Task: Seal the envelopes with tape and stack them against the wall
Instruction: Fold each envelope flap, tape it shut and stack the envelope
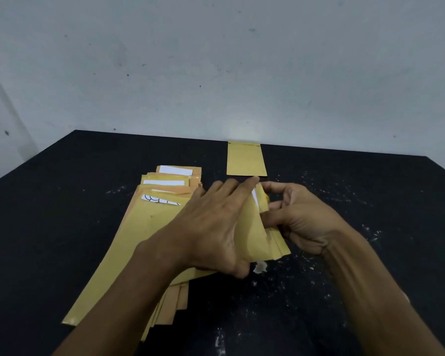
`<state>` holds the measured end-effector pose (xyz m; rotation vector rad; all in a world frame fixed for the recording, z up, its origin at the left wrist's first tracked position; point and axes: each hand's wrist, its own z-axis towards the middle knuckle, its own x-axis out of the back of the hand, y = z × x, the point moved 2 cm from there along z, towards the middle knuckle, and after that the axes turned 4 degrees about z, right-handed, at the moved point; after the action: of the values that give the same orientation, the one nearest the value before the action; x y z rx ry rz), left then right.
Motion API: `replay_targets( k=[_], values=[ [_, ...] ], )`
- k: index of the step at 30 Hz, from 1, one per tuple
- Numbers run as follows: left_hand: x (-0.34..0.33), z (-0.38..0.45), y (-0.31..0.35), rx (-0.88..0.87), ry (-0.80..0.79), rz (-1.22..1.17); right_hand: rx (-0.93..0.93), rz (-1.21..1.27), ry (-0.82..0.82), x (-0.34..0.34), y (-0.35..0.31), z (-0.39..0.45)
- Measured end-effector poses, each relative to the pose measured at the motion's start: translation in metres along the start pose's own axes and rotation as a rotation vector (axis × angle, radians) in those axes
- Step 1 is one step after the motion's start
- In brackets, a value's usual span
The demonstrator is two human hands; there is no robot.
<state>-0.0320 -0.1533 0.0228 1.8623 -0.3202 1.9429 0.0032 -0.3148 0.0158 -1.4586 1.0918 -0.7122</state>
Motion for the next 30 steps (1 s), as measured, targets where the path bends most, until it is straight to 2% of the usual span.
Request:
replay_targets(
  k=[6,12,19,26,28,30],
  values=[
    [0.000,0.002,0.005,-0.020,-0.019,0.003,-0.011,0.048,0.020,0.004,0.006,0.002],
    [-0.003,0.005,0.010,-0.048,0.005,0.057,0.035,-0.017,0.007,0.001,0.004,0.003],
    [0.013,0.002,-0.005,0.016,0.017,-0.380,0.058,-0.079,0.116,0.009,0.004,0.002],
    [0.017,0.005,-0.009,0.016,0.035,-0.558,0.132,-0.221,0.155,0.008,0.003,0.001],
    [0.019,0.005,-0.012,0.021,0.055,-0.627,0.137,-0.162,0.119,0.010,0.001,-0.003],
    [0.019,0.003,-0.016,0.054,0.091,-0.668,0.118,0.011,0.058,0.014,-0.001,-0.008]
  ],
)
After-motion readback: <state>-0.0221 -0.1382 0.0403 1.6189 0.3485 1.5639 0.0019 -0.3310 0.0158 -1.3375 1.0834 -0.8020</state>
